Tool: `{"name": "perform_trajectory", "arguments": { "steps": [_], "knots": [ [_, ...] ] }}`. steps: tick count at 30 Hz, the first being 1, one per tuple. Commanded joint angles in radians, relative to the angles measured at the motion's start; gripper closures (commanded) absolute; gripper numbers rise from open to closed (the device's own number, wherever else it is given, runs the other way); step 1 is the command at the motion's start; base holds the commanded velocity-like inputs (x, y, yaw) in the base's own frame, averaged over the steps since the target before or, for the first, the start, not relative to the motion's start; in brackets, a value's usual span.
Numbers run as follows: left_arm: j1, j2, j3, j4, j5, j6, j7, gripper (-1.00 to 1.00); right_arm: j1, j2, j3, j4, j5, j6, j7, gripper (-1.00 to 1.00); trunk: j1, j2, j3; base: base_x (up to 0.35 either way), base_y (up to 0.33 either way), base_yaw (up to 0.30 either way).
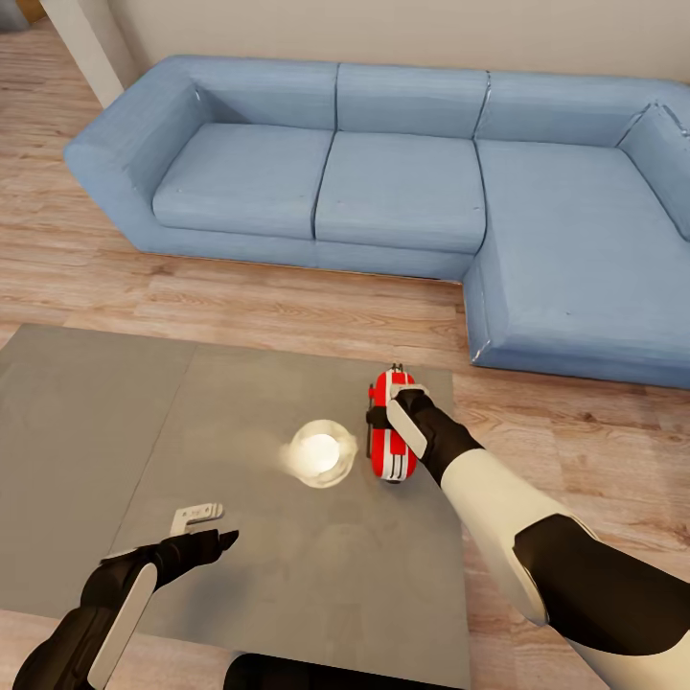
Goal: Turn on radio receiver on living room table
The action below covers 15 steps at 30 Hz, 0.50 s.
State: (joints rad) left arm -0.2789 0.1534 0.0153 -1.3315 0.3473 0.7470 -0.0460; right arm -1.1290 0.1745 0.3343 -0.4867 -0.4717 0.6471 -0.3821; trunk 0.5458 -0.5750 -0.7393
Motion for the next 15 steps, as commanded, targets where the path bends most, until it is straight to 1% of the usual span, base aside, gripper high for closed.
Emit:
{"name": "perform_trajectory", "arguments": {
  "steps": [1, 15],
  "knots": [
    [0.000, 0.000, 0.000, 0.000, 0.000, 0.000, 0.000, -1.00, 0.000, 0.000, 0.000, 0.002, 0.000, -0.001, 0.000, -1.00, 0.000, 0.000, 0.000, 0.000, 0.000, 0.000],
    [0.000, 0.000, 0.000, 0.000, 0.001, 0.000, 0.000, -1.00, 0.000, 0.000, -0.001, 0.005, 0.001, -0.014, 0.000, -1.00, 0.000, 0.000, 0.000, 0.000, 0.000, 0.000]
  ]
}}
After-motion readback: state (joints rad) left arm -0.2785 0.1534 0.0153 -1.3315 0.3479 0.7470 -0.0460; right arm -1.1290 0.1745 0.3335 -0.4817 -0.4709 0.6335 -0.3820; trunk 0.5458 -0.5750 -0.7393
